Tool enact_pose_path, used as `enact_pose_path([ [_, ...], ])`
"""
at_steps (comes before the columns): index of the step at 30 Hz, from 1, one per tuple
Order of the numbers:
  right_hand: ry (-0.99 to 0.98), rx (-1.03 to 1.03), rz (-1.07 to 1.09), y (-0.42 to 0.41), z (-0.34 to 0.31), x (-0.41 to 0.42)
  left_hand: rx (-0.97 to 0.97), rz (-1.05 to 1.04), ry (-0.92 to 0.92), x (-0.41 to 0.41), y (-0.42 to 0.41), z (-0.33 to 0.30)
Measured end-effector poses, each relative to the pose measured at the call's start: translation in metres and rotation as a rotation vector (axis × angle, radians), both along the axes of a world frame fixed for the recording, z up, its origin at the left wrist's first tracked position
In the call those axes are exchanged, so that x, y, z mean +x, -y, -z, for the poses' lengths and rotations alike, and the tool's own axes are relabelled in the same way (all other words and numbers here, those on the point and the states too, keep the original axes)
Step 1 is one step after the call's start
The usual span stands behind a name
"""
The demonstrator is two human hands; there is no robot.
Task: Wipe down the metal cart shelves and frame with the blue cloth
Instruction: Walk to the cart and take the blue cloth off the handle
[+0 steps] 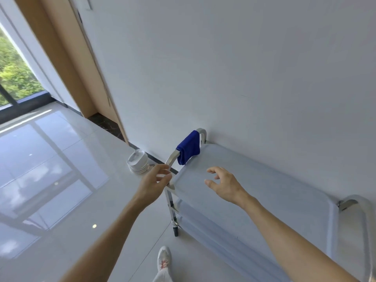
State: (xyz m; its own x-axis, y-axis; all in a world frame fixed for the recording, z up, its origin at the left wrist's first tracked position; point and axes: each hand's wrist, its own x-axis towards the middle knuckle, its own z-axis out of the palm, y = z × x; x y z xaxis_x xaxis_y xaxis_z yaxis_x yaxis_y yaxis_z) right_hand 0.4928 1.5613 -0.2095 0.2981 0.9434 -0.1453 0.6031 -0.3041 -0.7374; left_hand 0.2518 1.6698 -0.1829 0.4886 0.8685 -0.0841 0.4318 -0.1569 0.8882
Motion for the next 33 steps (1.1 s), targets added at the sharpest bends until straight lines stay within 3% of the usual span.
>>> enact_pose_path([
  [5, -0.001, -0.048, 0.099, -0.052, 0.019, 0.023, -0.087, 0.106, 0.004, 0.045, -0.083, 0.021],
  [16, -0.049, -0.137, 0.359, -0.146, 0.042, 0.040, -0.163, 0.255, -0.171, 0.131, -0.251, 0.068],
  [25, -0.076, -0.153, 0.462, -0.152, 0.047, 0.056, -0.206, 0.293, -0.398, 0.175, -0.277, 0.119],
  [33, -0.100, -0.151, 0.465, -0.157, 0.046, 0.072, -0.055, 0.263, -0.357, 0.175, -0.283, 0.107],
])
